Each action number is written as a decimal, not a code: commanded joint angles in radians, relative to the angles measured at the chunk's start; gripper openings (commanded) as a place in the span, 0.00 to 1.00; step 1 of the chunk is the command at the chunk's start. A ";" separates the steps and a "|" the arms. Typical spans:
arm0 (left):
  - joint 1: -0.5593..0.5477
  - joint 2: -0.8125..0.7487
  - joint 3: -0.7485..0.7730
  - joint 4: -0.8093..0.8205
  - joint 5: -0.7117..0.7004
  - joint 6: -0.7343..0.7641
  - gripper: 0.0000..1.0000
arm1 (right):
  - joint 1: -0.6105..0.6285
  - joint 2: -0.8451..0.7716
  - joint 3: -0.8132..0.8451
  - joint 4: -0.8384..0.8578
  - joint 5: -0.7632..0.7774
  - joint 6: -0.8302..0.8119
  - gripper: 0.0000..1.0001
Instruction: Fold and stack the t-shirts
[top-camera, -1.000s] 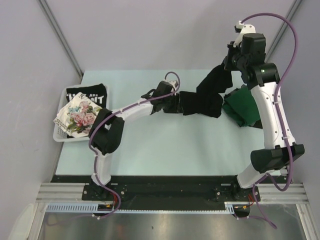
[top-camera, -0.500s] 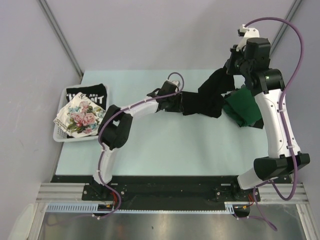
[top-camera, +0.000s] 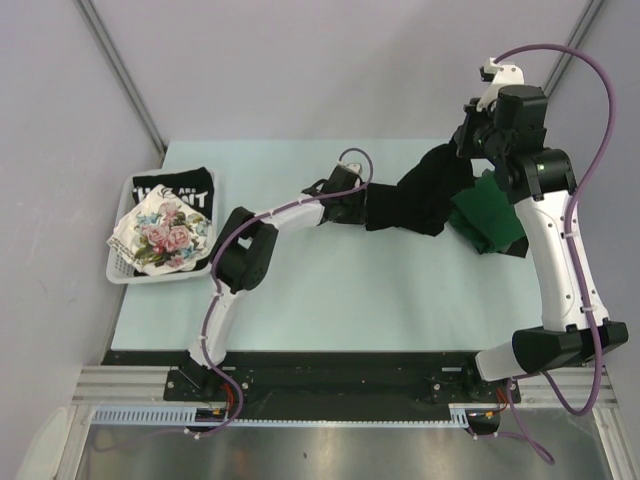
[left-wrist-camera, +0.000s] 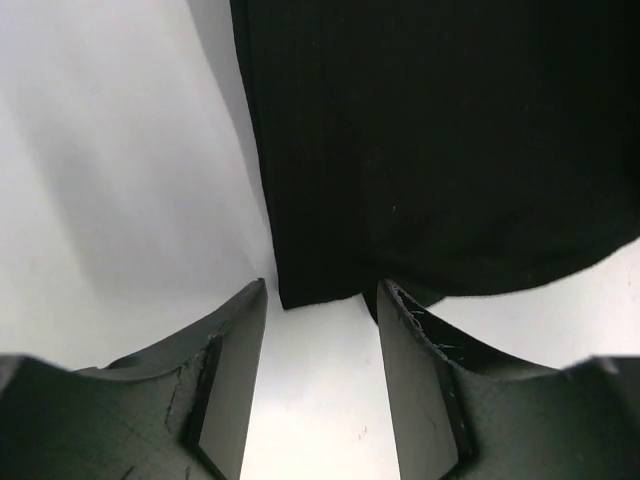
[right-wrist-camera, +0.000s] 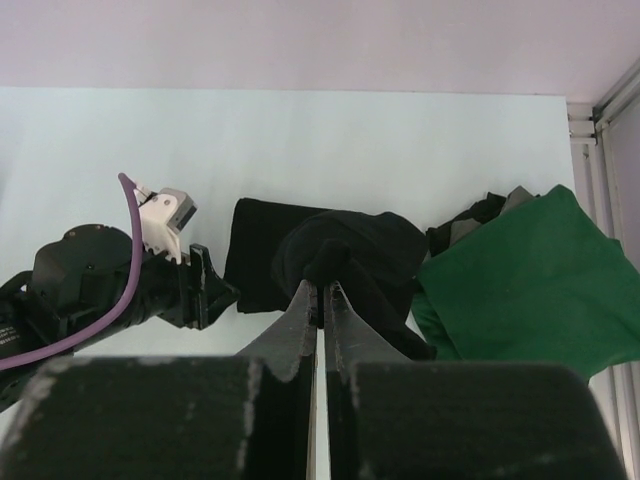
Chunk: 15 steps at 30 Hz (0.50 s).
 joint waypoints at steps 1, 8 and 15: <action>0.000 0.031 0.060 0.030 -0.016 0.022 0.55 | -0.004 -0.034 -0.006 0.054 -0.009 0.009 0.00; 0.003 0.062 0.100 -0.007 -0.018 0.027 0.24 | -0.004 -0.028 -0.016 0.057 -0.003 0.006 0.00; 0.020 -0.011 0.128 -0.112 -0.203 0.068 0.00 | -0.004 -0.031 -0.084 0.080 0.047 -0.025 0.00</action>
